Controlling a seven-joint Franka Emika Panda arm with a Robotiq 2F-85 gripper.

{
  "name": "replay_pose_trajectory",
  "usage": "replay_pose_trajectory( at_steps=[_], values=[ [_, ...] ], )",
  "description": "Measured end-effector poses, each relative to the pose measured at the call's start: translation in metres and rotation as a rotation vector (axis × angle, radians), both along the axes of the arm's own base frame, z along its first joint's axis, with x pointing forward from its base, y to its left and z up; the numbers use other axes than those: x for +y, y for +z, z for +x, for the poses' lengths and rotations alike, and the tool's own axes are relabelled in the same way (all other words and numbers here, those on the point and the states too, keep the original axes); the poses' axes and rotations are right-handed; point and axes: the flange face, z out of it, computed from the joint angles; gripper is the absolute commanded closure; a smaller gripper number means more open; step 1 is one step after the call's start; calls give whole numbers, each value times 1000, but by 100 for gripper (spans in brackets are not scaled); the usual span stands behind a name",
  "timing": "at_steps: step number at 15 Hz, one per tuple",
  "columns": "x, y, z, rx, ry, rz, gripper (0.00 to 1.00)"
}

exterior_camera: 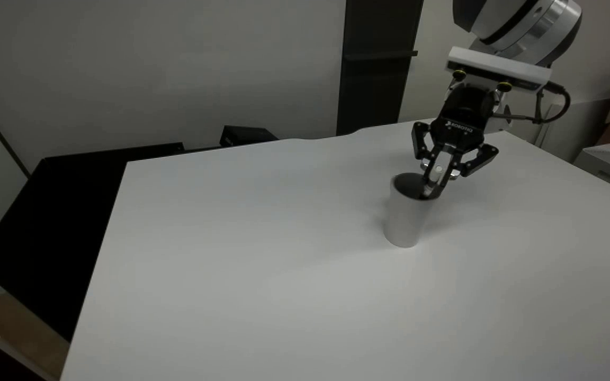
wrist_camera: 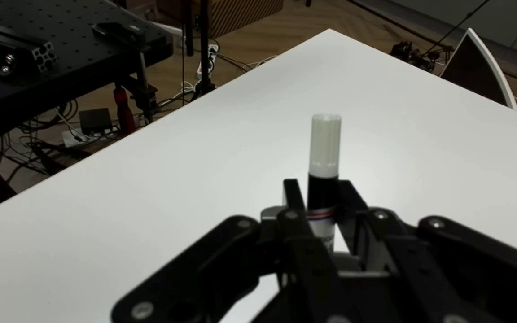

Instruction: Put the pen in the mug

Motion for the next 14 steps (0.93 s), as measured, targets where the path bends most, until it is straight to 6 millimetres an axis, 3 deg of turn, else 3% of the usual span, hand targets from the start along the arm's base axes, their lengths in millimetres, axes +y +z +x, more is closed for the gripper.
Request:
replay_pose_trajectory(
  at_steps=[6, 10, 14],
  values=[
    [-7, 16, 10, -136, 60, -36, 2],
    [-17, 46, 13, -302, 184, -148, 0],
    [-25, 68, -2, -450, 354, -231, 0]
  ],
)
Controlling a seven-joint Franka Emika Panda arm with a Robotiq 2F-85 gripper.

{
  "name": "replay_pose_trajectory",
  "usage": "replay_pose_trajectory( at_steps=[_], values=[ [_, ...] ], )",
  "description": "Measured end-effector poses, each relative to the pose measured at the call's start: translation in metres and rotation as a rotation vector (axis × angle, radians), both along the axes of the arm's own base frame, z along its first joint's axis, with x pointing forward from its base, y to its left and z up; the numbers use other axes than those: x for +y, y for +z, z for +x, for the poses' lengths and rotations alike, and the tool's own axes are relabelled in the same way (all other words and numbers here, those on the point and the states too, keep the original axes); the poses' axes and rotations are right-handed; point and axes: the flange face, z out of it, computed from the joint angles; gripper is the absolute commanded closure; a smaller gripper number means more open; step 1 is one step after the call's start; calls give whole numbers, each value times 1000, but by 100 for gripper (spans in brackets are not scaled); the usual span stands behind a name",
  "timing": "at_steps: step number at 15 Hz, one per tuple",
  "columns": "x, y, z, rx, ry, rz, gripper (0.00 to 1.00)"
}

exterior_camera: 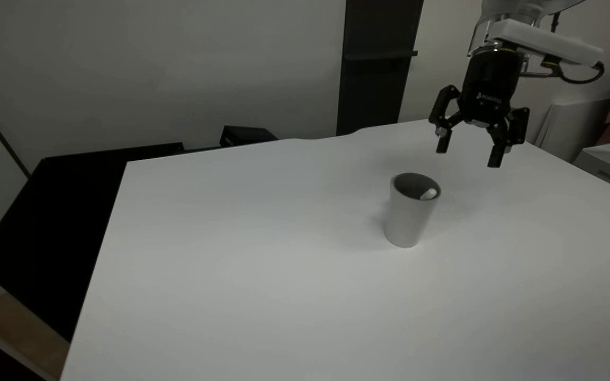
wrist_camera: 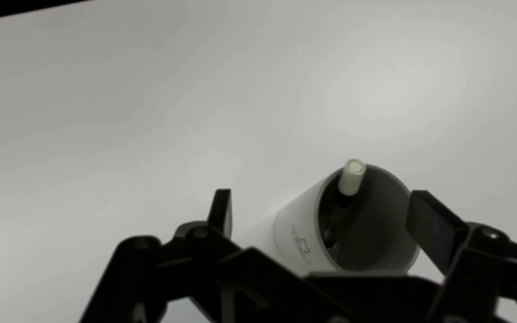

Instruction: Put the pen in the mug

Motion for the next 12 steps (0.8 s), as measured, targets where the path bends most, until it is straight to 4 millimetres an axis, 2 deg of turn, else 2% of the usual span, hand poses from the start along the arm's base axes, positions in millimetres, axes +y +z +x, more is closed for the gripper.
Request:
replay_pose_trajectory(
  at_steps=[6, 10, 12],
  values=[
    [-25, 14, -43, -160, 257, -196, 0],
    [-33, 22, -60, -328, 359, -287, 0],
    [-33, 24, -67, -347, 371, -292, 0]
  ],
)
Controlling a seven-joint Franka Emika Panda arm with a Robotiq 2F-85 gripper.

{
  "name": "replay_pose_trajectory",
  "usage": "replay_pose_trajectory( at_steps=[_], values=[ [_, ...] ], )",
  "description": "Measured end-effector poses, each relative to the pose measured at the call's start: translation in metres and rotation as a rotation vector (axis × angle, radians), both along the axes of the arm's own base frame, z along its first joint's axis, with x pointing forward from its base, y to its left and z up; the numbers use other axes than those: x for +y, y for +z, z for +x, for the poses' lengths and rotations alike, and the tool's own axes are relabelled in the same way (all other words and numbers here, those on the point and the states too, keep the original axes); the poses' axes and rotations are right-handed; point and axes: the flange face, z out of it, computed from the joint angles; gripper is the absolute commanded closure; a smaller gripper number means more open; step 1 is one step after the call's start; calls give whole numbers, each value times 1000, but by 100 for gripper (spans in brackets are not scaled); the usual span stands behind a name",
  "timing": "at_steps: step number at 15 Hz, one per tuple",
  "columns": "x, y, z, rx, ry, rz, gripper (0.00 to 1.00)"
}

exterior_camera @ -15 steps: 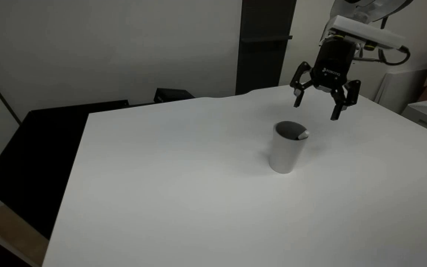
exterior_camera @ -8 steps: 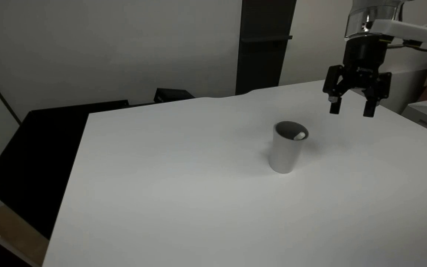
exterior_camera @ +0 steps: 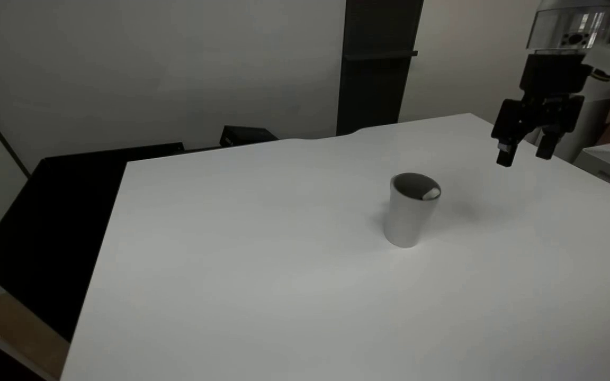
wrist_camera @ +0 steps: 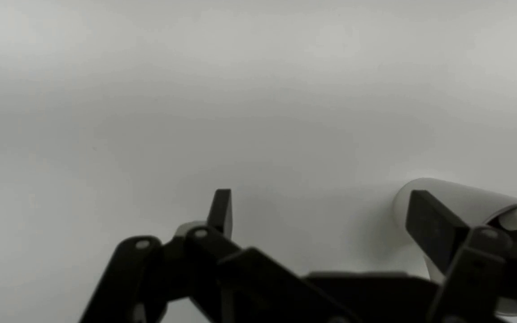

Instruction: Put the pen in the mug

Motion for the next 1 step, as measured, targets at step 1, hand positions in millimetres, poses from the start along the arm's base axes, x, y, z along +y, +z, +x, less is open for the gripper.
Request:
replay_pose_trajectory(
  at_steps=[1],
  values=[
    [0, 1, -1, -3, 4, -1, 0]
  ],
)
